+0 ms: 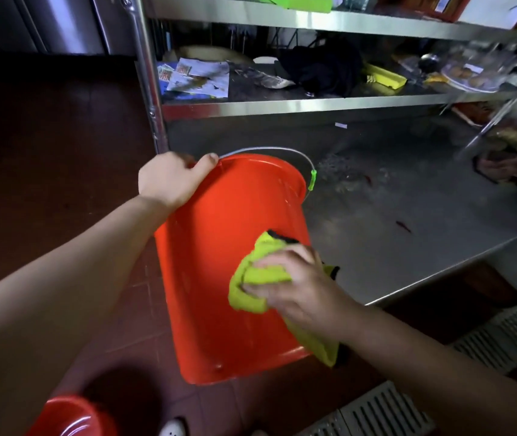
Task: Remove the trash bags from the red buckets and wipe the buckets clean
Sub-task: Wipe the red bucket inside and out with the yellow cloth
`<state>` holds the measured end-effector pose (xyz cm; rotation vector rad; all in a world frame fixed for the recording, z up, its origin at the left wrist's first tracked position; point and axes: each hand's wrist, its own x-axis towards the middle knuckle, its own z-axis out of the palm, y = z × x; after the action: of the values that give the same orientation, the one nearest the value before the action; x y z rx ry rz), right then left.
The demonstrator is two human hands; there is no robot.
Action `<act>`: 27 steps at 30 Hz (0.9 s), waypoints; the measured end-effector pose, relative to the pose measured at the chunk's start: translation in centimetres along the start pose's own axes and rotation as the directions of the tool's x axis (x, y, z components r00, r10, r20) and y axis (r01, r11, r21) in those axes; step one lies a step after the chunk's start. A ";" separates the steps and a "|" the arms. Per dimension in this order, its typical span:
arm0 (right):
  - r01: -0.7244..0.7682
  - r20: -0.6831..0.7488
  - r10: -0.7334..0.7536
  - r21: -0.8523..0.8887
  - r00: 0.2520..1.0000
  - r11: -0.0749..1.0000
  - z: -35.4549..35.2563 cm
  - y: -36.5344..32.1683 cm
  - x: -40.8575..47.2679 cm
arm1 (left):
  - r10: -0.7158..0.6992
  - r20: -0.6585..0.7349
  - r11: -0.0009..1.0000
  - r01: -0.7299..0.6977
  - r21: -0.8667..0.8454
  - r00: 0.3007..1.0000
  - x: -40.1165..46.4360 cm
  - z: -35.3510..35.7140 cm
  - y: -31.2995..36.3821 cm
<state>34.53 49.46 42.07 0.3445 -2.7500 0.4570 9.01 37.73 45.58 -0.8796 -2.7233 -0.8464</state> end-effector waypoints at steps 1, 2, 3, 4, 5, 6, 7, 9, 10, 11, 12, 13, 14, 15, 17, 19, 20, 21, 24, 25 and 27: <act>-0.013 -0.029 0.013 0.002 1.000 1.000 0.1 0.9 1.9 | -0.007 -0.005 1.000 0.007 -0.013 1.000 0.0 0.0 -0.5; -0.031 -0.063 0.031 0.005 0.998 1.000 0.2 1.9 3.9 | -0.013 -0.006 1.000 0.013 -0.026 1.000 0.0 0.1 -0.8; -0.058 -0.098 0.058 0.002 0.993 0.998 0.1 3.0 6.0 | -0.015 -0.007 0.999 0.014 -0.037 1.000 0.0 0.1 -1.1; -0.097 -0.126 0.096 -0.004 0.987 0.995 -0.1 4.2 8.1 | -0.015 -0.011 0.999 0.014 -0.047 1.000 0.0 0.2 -1.3; -0.142 -0.148 0.140 -0.006 0.979 0.990 -0.3 5.2 10.0 | -0.020 -0.016 0.998 0.019 -0.057 1.000 0.0 0.2 -1.5; -0.183 -0.159 0.181 0.000 0.971 0.983 -0.5 6.1 11.7 | -0.033 -0.023 0.997 0.031 -0.068 0.999 -0.1 0.3 -1.7; -0.206 -0.159 0.205 0.008 0.966 0.978 -0.6 6.7 12.9 | -0.054 -0.030 0.996 0.051 -0.078 0.998 -0.1 0.3 -1.9; -0.198 -0.162 0.196 0.002 0.967 0.980 -0.4 6.9 14.0 | -0.096 -0.045 0.991 0.092 -0.095 0.994 -0.5 0.4 -2.4; -0.194 -0.165 0.191 -0.001 0.968 0.981 -0.3 6.6 14.0 | -0.110 -0.050 0.989 0.105 -0.106 0.993 -0.8 0.4 -2.6; -0.203 -0.163 0.199 -0.002 0.966 0.979 -0.3 6.0 13.7 | -0.121 -0.051 0.986 0.114 -0.122 0.991 -1.1 0.3 -2.8; -0.213 -0.155 0.209 -0.006 0.966 0.977 -0.2 5.3 13.1 | -0.131 -0.051 0.982 0.123 -0.143 0.990 -1.4 0.3 -3.0; -0.215 -0.142 0.211 -0.013 0.967 0.977 -0.1 4.5 12.3 | -0.139 -0.048 0.978 0.129 -0.162 0.989 -1.7 0.2 -3.1; -0.207 -0.125 0.203 -0.018 0.971 0.978 0.0 3.7 11.2 | -0.138 -0.043 0.976 0.128 -0.176 0.990 -1.9 0.1 -3.3; -0.192 -0.107 0.188 -0.023 0.976 0.981 0.1 2.9 9.9 | -0.134 -0.033 0.974 0.126 -0.186 0.990 -2.0 0.1 -3.3; -0.160 -0.076 0.157 -0.031 0.985 0.987 0.1 1.5 6.7 | -0.126 -0.016 0.972 0.120 -0.201 0.992 -2.3 -0.2 -3.3; -0.130 -0.038 0.128 -0.035 0.991 0.991 0.1 0.2 3.1 | -0.131 -0.003 0.968 0.127 -0.218 0.991 -2.4 -0.4 -3.4; -0.110 -0.020 0.109 -0.031 0.994 0.993 0.0 -0.5 1.3 | -0.142 0.007 0.962 0.140 -0.232 0.990 -2.5 -0.5 -3.4; -0.088 -0.004 0.087 -0.023 0.996 0.996 -0.1 -1.0 -0.3 | -0.157 0.014 0.957 0.156 -0.245 0.987 -2.5 -0.6 -3.3; -0.015 0.026 0.016 -0.014 1.000 1.000 -0.3 -2.0 -3.0 | -0.191 0.028 0.945 0.192 -0.264 0.981 -2.6 -0.8 -3.4; -0.001 0.029 0.001 -0.010 1.000 1.000 -0.3 -1.9 -3.1 | -0.198 0.032 0.943 0.200 -0.267 0.980 -2.6 -0.8 -3.5; 0.019 0.037 -0.020 0.006 0.999 1.000 -0.2 -1.3 -1.9 | -0.214 0.040 0.936 0.216 -0.276 0.976 -2.6 -1.0 -3.7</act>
<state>36.72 48.66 41.95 0.3847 -2.7791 0.4580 8.93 33.43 43.84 -0.6344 -2.7877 -1.2986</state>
